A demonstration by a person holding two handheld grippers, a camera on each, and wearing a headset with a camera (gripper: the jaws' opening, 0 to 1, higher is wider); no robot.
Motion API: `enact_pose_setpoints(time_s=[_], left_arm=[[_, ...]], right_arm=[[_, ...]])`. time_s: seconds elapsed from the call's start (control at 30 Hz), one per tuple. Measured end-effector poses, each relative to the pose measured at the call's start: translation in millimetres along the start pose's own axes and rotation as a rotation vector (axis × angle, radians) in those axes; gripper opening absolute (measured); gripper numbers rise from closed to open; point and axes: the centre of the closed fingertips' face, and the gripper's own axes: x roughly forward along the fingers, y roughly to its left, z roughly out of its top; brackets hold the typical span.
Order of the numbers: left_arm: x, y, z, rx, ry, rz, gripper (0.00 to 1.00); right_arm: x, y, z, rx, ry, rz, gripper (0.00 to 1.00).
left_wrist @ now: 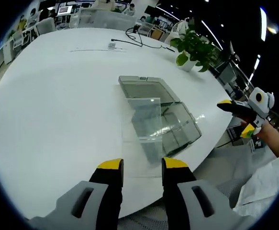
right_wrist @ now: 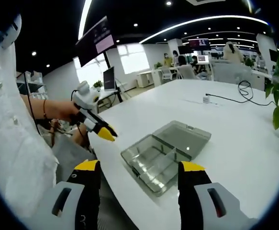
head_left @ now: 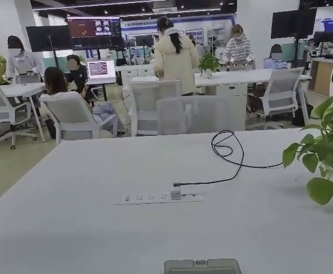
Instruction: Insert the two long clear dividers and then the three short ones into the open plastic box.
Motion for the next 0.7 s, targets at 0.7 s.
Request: enact_pose_setpoints(time_s=[0.7], left_arm=[[-3.6, -84.0, 36.5, 0.065, -0.171, -0.197, 0.3]], right_arm=[[56.3, 32.3, 45.0, 0.274, -0.055, -0.041, 0.26]])
